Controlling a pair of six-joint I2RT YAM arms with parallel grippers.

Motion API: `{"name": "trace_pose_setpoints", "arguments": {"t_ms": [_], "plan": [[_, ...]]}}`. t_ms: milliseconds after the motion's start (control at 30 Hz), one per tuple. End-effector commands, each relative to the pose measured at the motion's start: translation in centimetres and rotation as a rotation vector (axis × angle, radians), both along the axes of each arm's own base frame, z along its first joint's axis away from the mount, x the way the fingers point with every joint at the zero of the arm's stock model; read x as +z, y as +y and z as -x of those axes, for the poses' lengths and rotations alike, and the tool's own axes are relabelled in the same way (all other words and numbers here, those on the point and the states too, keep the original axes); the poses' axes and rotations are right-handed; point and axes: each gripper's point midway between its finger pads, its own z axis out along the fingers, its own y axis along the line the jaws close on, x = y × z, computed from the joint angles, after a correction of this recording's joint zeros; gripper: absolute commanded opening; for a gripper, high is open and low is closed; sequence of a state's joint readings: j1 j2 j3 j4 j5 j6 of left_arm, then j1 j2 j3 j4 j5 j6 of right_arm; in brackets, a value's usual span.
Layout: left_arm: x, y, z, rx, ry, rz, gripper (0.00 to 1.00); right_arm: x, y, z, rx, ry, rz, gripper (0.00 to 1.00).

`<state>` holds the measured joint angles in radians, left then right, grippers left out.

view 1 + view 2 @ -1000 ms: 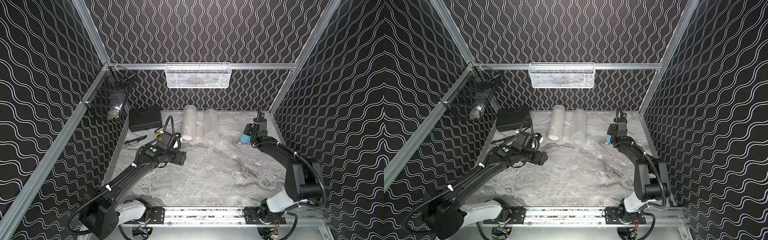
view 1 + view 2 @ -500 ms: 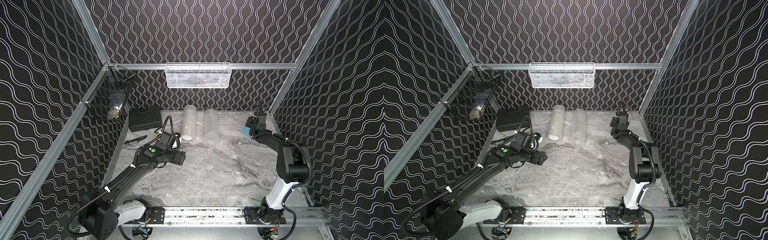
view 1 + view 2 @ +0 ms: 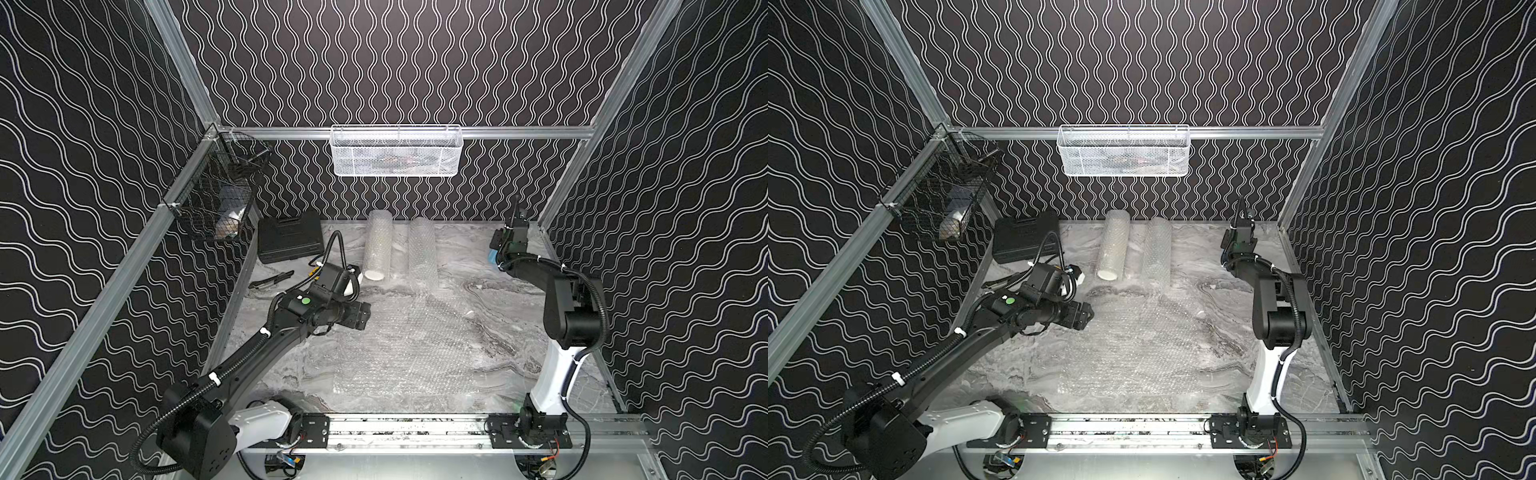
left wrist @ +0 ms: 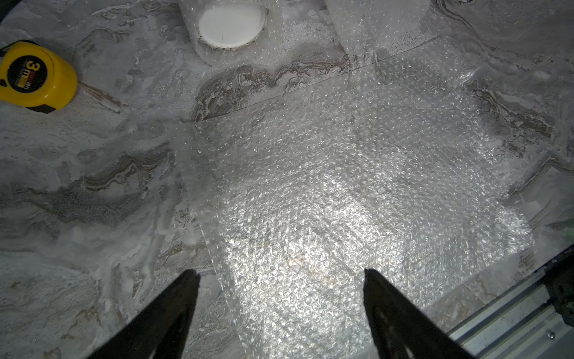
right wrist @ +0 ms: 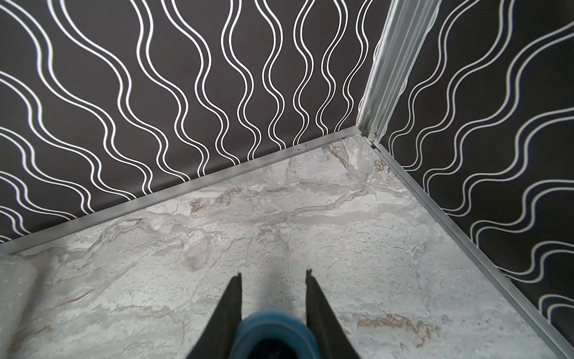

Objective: Unwrap the vase from the bubble wrap
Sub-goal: Place the vase at the center of the board.

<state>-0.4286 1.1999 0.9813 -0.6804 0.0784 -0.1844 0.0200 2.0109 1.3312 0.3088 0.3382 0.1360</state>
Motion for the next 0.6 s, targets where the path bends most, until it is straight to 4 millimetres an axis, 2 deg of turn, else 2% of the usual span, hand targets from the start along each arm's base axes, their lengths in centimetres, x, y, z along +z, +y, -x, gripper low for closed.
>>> {"name": "trace_pose_setpoints", "arguments": {"t_ms": [0,167,567], "plan": [[0.1,0.0,0.0,-0.013,-0.006,0.001,0.86,1.2,0.0,-0.7,0.003,-0.043,0.024,0.22],[0.1,0.0,-0.1,-0.014,-0.009,0.003,0.86,0.9,-0.1,-0.5,0.002,-0.038,0.034,0.22],[0.0,-0.1,-0.1,-0.018,0.000,0.009,0.87,-0.1,-0.2,0.3,-0.011,-0.024,0.025,0.35]]}}
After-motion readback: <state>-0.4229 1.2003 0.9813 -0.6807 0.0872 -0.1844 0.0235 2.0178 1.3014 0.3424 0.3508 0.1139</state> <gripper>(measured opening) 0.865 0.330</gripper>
